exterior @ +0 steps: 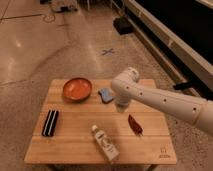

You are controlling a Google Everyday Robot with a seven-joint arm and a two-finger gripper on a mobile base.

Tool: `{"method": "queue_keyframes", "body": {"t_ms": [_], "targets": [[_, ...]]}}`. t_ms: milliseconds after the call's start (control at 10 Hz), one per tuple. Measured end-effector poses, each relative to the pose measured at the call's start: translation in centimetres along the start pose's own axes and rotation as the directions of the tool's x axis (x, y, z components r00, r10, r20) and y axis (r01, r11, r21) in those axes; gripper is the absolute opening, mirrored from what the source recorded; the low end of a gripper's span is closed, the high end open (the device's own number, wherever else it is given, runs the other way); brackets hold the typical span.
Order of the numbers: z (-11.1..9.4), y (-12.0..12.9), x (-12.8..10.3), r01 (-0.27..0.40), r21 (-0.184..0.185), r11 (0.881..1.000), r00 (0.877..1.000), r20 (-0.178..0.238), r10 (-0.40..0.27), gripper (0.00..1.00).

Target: Place the pepper in the ceramic bowl

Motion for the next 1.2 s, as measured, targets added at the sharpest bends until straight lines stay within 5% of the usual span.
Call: {"method": "queue_keyframes", "body": {"t_ms": [500, 800, 1200], "targets": [[1.6, 0.0, 0.6, -0.01, -0.008, 1.0, 1.0, 0.012, 0.01, 0.73], [4.1, 1.3, 1.1, -0.022, -0.019, 1.0, 0.999, 0.03, 0.023, 0.75], [2.9, -1.2, -0.2, -0.029, -0.029, 0.999, 0.999, 0.03, 0.03, 0.71]]}}
